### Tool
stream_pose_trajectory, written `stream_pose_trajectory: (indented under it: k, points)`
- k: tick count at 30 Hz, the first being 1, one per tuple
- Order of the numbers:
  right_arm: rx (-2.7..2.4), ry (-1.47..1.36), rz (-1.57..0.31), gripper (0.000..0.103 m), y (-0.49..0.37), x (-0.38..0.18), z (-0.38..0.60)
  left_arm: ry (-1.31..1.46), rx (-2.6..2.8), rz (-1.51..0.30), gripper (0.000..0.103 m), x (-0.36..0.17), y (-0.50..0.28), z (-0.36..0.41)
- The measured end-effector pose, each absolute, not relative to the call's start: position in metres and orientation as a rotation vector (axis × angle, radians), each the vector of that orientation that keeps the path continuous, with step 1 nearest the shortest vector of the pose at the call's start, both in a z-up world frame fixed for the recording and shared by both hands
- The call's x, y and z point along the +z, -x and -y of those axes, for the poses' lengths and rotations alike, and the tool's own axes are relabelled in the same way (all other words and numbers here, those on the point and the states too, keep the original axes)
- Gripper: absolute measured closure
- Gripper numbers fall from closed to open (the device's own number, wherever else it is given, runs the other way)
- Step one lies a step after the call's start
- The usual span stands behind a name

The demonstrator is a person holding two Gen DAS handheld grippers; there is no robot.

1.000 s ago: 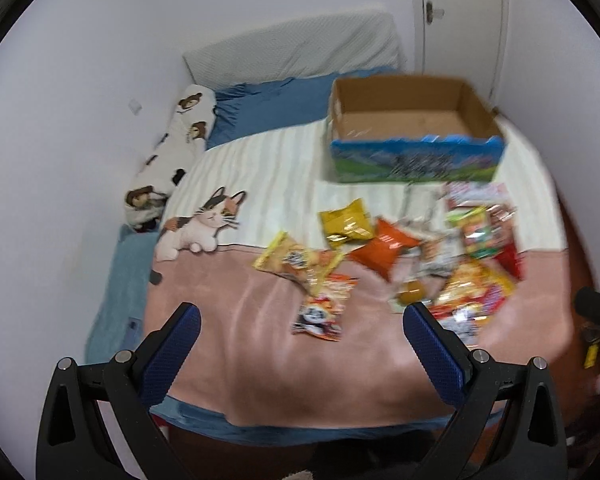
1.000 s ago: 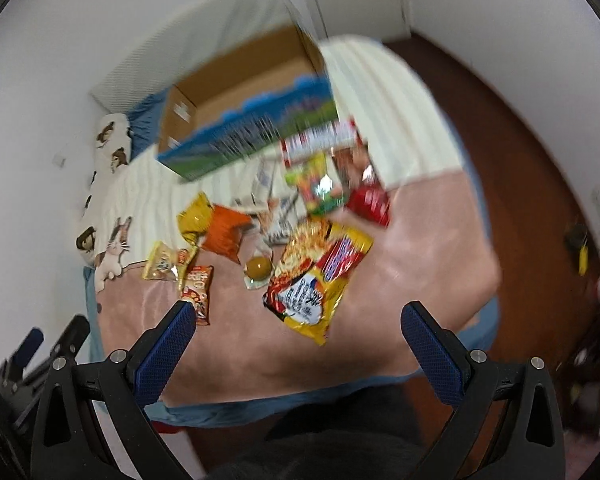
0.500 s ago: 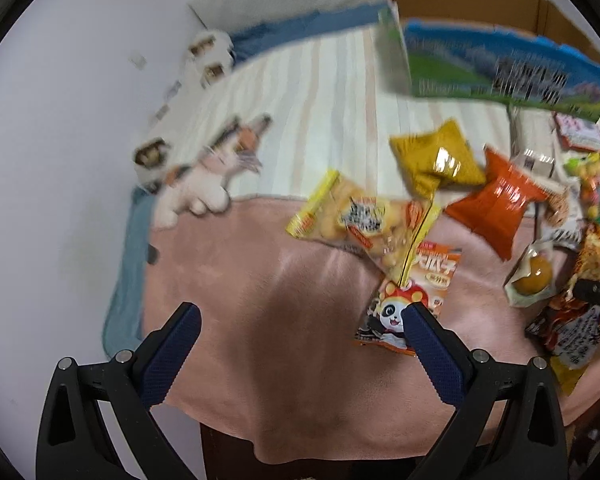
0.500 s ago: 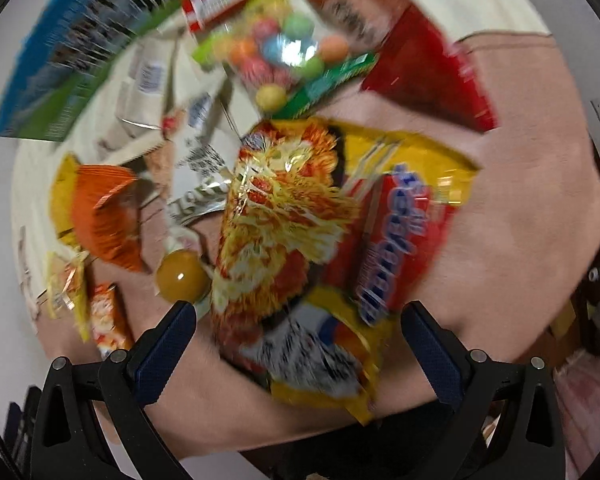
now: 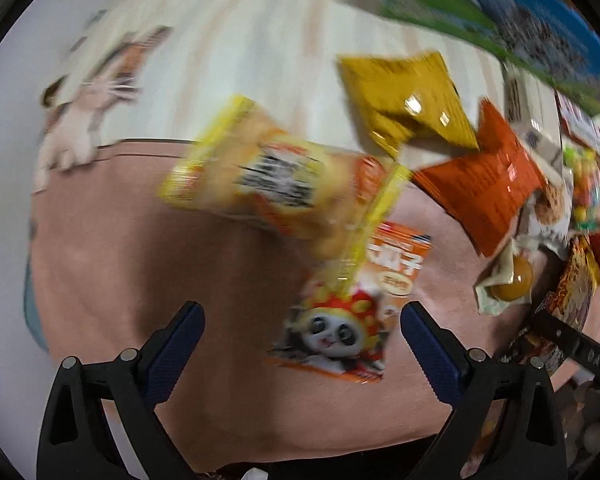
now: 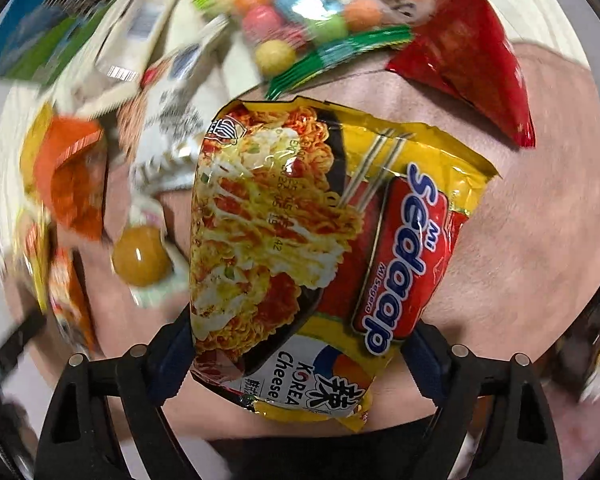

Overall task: Organize snacks
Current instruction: 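Grasp the orange panda seed bag with left tool while right tool grasps the Sedaap noodle pack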

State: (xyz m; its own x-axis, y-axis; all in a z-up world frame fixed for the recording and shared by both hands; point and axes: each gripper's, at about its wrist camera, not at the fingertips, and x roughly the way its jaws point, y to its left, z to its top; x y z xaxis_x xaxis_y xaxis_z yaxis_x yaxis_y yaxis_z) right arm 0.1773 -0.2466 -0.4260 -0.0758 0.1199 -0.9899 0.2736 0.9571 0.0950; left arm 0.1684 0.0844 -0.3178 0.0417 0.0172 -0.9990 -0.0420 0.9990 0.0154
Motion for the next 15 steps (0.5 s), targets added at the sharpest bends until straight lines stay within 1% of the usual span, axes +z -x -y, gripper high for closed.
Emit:
stream_pose_trajectory:
  k: [2,3,4,5,6,8,11,15]
  points:
    - [-0.080,-0.217,-1.672,0.011,-0.174,-0.428,0.243,0.019,0.017,-1.562,0.003,-0.332,-0.173,-0.078]
    - [-0.061,-0.177,-1.684,0.011,-0.173,-0.432,0.240,0.022,0.013,-1.571,0.005,-0.337,-0.175,-0.075]
    - [-0.046,-0.142,-1.692,0.011,-0.172,-0.434,0.239,0.033,0.006,-1.580,0.013,-0.342,-0.177,-0.073]
    - [-0.035,-0.132,-1.692,0.011,-0.172,-0.436,0.240,0.052,-0.008,-1.587,0.028,-0.346,-0.178,-0.071]
    - [-0.029,-0.142,-1.694,0.011,-0.171,-0.438,0.241,0.070,-0.017,-1.594,0.037,-0.351,-0.180,-0.071]
    - [-0.036,-0.165,-1.695,0.009,-0.178,-0.443,0.243,0.093,-0.007,-1.596,0.040,-0.355,-0.178,-0.068]
    - [-0.060,-0.218,-1.651,0.004,-0.181,-0.445,0.252,0.124,0.003,-1.580,0.041,-0.356,-0.170,-0.065]
    - [-0.117,-0.297,-1.638,0.003,-0.182,-0.451,0.261,0.105,0.016,-1.589,0.041,-0.359,-0.145,-0.045]
